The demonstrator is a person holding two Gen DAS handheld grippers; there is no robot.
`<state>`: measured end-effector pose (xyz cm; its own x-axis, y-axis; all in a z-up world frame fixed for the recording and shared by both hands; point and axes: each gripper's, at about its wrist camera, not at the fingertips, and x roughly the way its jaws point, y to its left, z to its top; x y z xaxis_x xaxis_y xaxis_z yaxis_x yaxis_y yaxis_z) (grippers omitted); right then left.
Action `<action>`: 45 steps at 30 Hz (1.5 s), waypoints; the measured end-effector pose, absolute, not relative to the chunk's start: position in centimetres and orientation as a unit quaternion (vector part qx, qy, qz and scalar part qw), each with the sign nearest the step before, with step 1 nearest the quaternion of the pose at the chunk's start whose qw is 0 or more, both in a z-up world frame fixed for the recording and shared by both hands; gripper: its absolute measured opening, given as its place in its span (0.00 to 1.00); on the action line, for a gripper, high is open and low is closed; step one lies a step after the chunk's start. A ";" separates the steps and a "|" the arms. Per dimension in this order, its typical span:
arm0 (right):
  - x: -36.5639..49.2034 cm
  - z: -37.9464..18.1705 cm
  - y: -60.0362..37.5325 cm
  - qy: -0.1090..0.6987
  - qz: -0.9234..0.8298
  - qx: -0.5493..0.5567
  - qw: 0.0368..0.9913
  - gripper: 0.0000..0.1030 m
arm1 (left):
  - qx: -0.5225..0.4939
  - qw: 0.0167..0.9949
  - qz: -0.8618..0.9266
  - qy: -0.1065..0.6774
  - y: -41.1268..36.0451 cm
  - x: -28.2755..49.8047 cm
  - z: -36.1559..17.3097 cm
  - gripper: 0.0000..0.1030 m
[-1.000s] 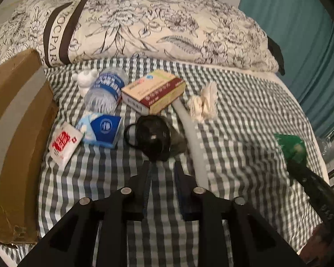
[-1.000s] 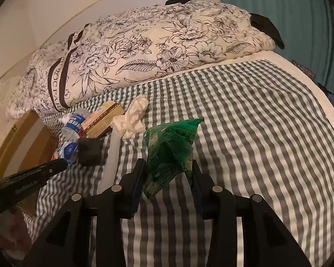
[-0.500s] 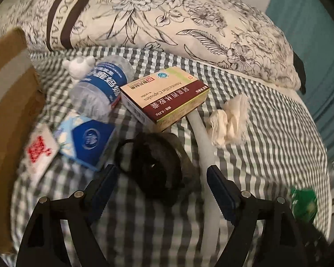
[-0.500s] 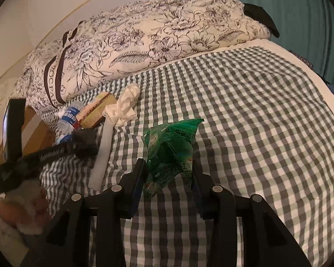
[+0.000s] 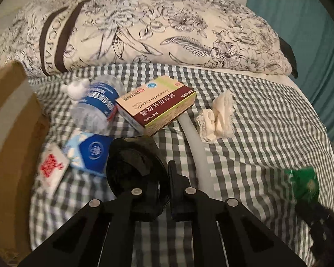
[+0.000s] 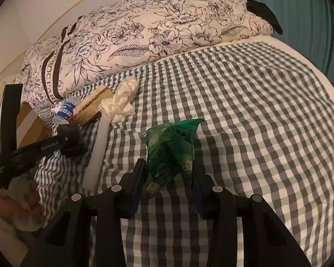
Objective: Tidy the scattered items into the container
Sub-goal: 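Carry the black object and green packet to the cardboard box and release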
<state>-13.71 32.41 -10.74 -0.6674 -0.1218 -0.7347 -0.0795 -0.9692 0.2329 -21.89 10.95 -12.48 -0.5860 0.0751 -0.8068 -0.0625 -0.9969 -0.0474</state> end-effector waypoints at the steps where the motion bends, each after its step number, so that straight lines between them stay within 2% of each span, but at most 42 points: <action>1: -13.5 -10.4 32.3 -0.123 -0.906 0.405 0.012 0.37 | -0.448 0.037 0.893 -0.004 10.7 -21.1 -11.7 0.07; 12: -9.3 -4.7 30.0 -0.104 -0.923 0.369 0.026 0.37 | -0.415 0.045 0.908 -0.010 8.6 -14.5 -4.4 0.07; 24: -2.3 1.4 23.9 -0.067 -0.943 0.323 0.050 0.37 | -0.377 0.033 0.926 0.009 5.4 -7.2 0.8 0.08; 39: -1.3 7.2 12.3 0.003 -0.954 0.279 0.112 0.37 | -0.331 -0.008 0.943 -0.028 -5.9 -4.9 7.2 0.08; 45: -3.0 9.0 6.4 0.014 -0.950 0.268 0.161 0.37 | -0.330 -0.044 0.942 -0.035 -11.6 -5.5 7.5 0.08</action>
<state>-3.00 6.43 9.02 -0.8048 -0.2983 -0.5132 0.3135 -0.9477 0.0592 -5.49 -11.58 7.49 -0.7788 -0.0606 -0.6243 0.1063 -0.9937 -0.0361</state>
